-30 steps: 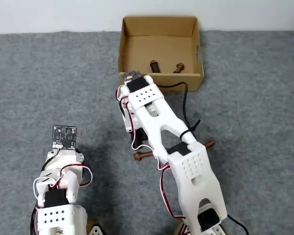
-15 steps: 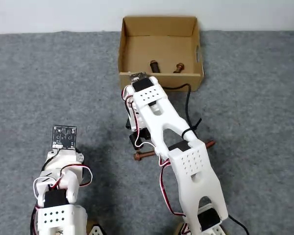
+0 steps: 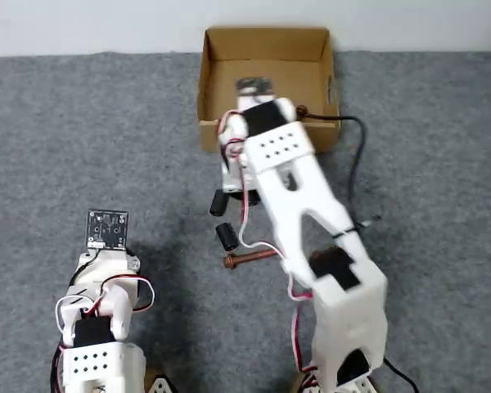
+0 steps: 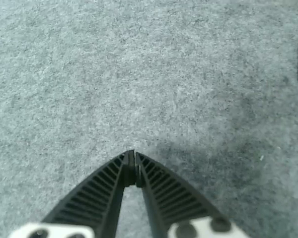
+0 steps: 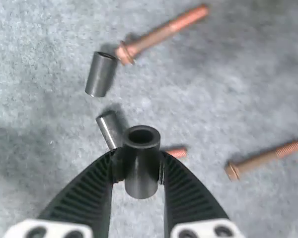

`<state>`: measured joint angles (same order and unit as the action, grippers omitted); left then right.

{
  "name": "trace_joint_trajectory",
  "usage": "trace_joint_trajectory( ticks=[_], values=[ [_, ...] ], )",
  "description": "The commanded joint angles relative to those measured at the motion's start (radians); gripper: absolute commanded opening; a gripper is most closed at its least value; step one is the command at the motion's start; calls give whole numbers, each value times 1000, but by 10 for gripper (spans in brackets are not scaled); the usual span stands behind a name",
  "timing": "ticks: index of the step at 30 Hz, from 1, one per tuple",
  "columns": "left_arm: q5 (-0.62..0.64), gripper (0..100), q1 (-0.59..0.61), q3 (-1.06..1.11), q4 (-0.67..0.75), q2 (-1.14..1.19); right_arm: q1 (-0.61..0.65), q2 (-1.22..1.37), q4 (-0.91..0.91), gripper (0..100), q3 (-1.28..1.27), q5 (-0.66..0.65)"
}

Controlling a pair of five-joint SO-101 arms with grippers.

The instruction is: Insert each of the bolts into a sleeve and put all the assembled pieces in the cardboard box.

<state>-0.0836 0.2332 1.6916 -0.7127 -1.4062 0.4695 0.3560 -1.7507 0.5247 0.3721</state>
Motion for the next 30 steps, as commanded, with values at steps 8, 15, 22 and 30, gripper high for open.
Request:
trace_joint_trajectory(
  ticks=[8,15,22,30],
  values=[
    [-9,6,3,-5,20,-9,-145,-522,-30,8,-384,15],
    [-11,6,3,-5,21,-9,-303,-825,140,8,-730,15],
    [-11,6,3,-5,21,-9,-456,-1124,268,8,-1046,14],
    [-11,8,2,-5,21,-9,-562,-1372,300,8,-1275,14]
  ],
)
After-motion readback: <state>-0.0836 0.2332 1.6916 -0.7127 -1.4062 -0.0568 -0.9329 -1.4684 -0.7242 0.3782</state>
